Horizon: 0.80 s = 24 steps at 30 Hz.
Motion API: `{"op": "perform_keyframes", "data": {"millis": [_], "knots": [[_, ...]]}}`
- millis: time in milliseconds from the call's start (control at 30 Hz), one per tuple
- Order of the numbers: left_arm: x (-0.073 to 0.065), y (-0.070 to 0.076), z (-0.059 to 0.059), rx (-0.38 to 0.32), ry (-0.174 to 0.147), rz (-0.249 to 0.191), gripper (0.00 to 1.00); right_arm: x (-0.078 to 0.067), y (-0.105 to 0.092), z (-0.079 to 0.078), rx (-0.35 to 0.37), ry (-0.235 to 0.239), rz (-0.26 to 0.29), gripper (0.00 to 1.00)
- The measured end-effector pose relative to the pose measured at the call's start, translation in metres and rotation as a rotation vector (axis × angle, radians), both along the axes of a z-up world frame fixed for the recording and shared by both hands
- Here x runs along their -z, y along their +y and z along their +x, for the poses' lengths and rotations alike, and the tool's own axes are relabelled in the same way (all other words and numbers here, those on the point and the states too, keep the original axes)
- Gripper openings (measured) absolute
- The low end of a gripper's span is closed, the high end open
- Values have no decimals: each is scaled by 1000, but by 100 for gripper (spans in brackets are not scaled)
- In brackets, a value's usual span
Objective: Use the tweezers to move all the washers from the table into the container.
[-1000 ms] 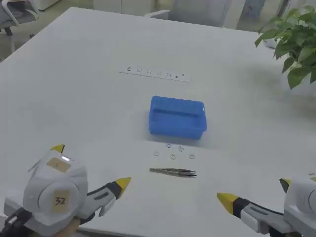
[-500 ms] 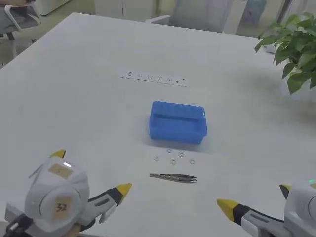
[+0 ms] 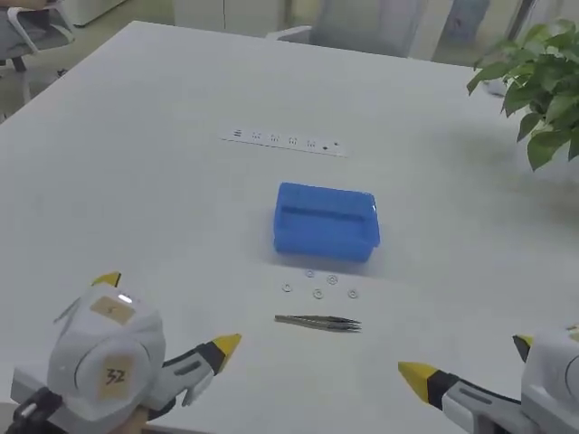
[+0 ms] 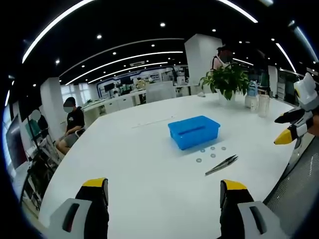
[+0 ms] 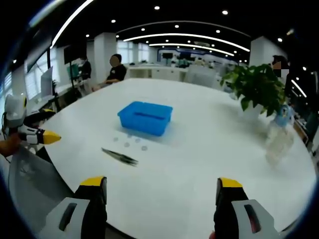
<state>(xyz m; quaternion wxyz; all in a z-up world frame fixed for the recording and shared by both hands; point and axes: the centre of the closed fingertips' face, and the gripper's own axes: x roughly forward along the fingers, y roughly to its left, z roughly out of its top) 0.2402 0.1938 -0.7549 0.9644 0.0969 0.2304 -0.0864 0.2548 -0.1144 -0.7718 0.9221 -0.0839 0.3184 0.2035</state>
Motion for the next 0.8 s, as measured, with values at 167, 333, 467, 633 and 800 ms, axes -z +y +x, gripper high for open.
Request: {"op": "perform_keyframes", "data": {"millis": [167, 333, 467, 633, 800], "knots": [[0, 0, 0, 1, 2, 2, 95, -1, -1, 1, 5, -2, 1, 89], [0, -1, 0, 3, 2, 3, 95, -1, -1, 0, 8, -3, 2, 89], [0, 0, 0, 2, 2, 2, 95, -1, -1, 1, 8, -4, -1, 89], [1, 0, 0, 3, 4, 5, 95, -1, -2, 1, 9, -4, 1, 89], [1, 0, 0, 3, 6, 7, 95, -1, -2, 1, 9, -5, 0, 89]]}}
